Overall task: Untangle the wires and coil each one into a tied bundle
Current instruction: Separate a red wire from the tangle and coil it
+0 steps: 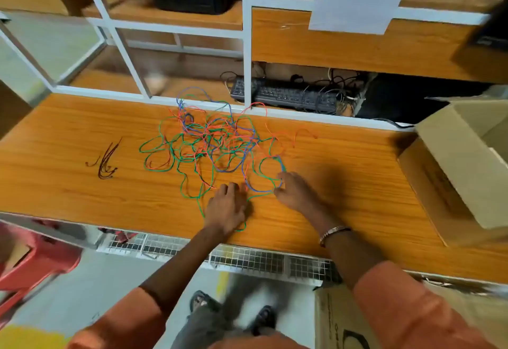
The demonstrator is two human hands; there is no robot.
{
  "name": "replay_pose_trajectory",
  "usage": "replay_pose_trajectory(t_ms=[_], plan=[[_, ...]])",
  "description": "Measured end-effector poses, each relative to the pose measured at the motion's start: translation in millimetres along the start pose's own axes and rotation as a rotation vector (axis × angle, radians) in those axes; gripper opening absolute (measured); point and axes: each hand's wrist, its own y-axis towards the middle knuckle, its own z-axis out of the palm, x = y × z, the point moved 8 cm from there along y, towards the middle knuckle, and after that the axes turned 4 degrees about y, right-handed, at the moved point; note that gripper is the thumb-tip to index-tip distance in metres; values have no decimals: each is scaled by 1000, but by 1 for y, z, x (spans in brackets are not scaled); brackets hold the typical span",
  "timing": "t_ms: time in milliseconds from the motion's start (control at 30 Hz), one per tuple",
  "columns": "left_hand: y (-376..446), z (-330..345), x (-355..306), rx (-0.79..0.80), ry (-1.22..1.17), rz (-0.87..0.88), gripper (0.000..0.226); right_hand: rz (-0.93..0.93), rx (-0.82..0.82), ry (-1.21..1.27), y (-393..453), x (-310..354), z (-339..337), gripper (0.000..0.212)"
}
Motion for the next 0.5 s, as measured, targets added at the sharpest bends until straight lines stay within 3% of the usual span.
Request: replay_pose_trajectory(t_ms=[167, 300, 500], plan=[[7, 10, 0, -9, -134, -39, 59, -21, -30, -11, 1, 0, 12, 38], [39, 7, 5, -40, -390, -232, 71, -28, -122, 125, 22, 0, 10, 20], [87, 15, 13, 26, -217, -209, 34, 36, -129, 224, 49, -12, -1, 18]])
